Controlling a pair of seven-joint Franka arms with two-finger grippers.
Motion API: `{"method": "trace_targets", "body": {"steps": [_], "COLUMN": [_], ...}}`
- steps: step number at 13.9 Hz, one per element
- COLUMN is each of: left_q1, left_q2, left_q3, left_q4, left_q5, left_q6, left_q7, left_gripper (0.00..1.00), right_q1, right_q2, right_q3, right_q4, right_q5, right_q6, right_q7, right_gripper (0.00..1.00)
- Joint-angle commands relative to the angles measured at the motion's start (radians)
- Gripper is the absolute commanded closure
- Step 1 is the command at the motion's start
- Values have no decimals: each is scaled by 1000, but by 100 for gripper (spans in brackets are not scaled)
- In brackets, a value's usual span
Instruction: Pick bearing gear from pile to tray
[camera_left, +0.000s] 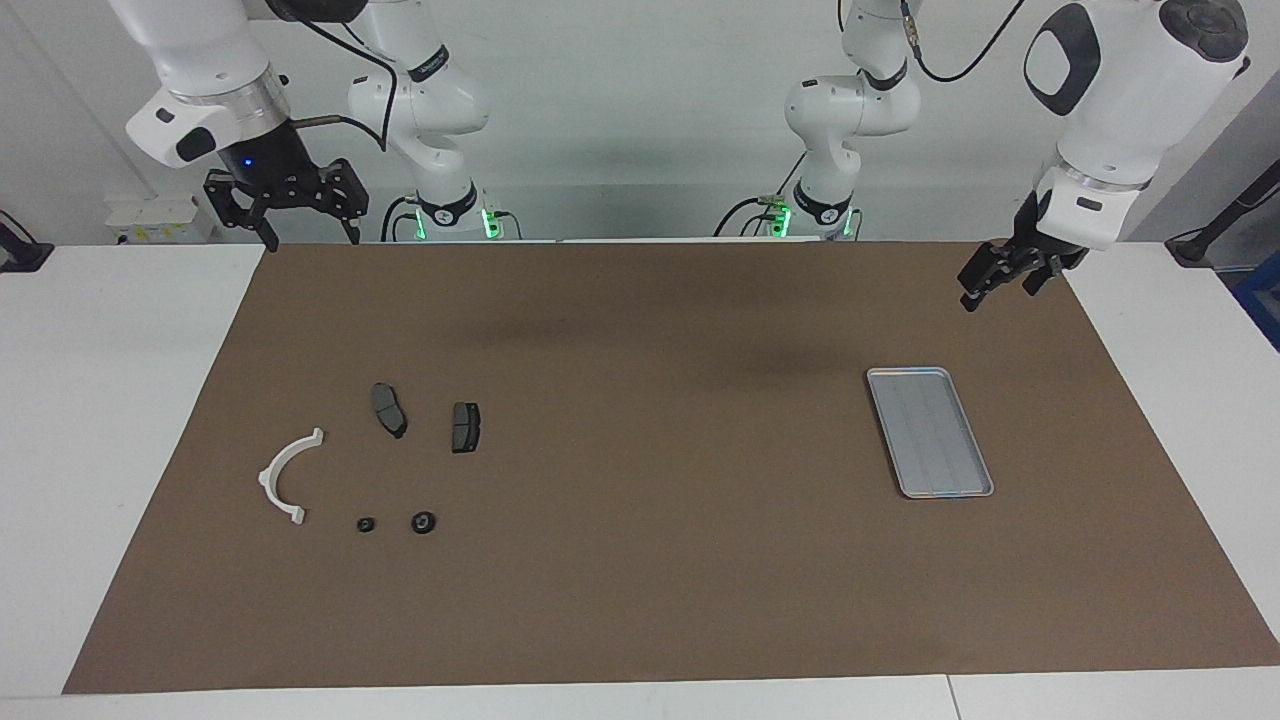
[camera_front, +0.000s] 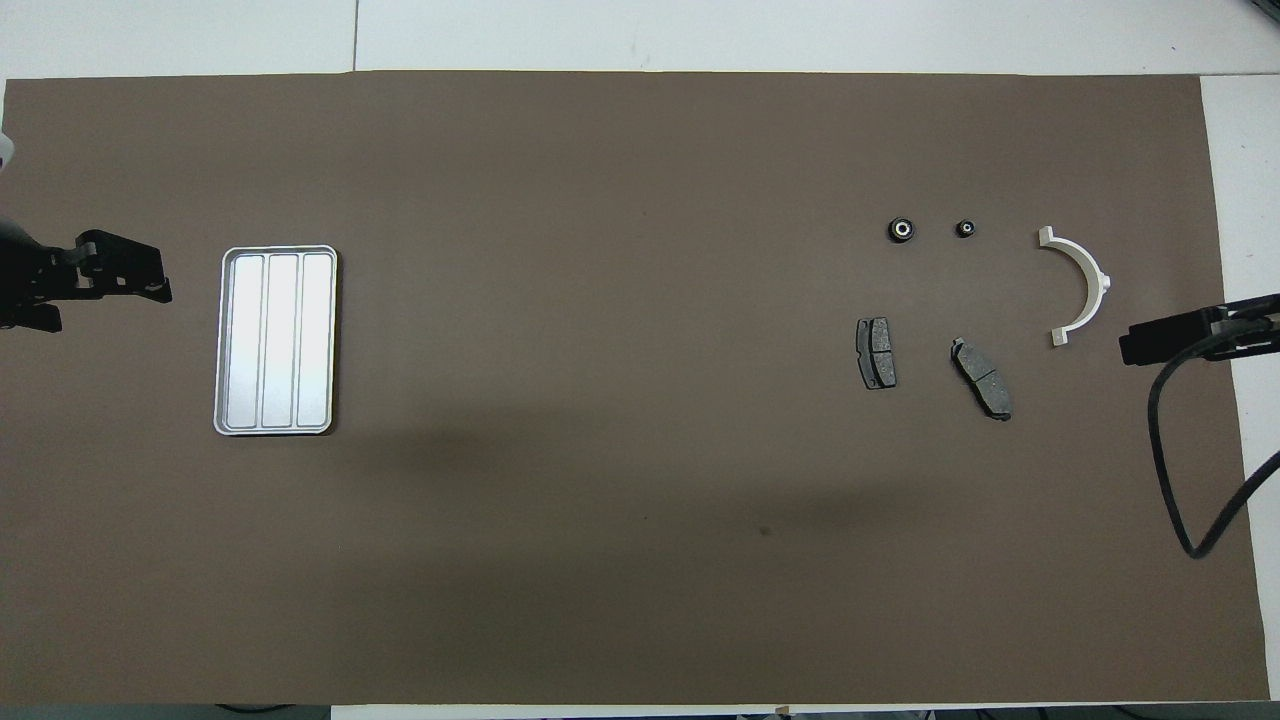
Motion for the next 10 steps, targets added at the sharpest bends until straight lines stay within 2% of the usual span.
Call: {"method": "trace_targets", "body": {"steps": [1, 10], "left_q1": [-2, -2], "left_q2": [-2, -2], "left_q3": [4, 4], "left_q4": [7, 7], "left_q5": [-3, -3], "left_q6": [-20, -20], "left_q7": [4, 4], "left_gripper": [0, 0], "right_q1": [-5, -13], "right_q2": [-4, -15], "right_q3": [5, 7], "right_q4": [3, -1], "right_q5": [6, 7], "right_q6": [-8, -4], "right_q7": [14, 3], "right_gripper": [0, 0]}}
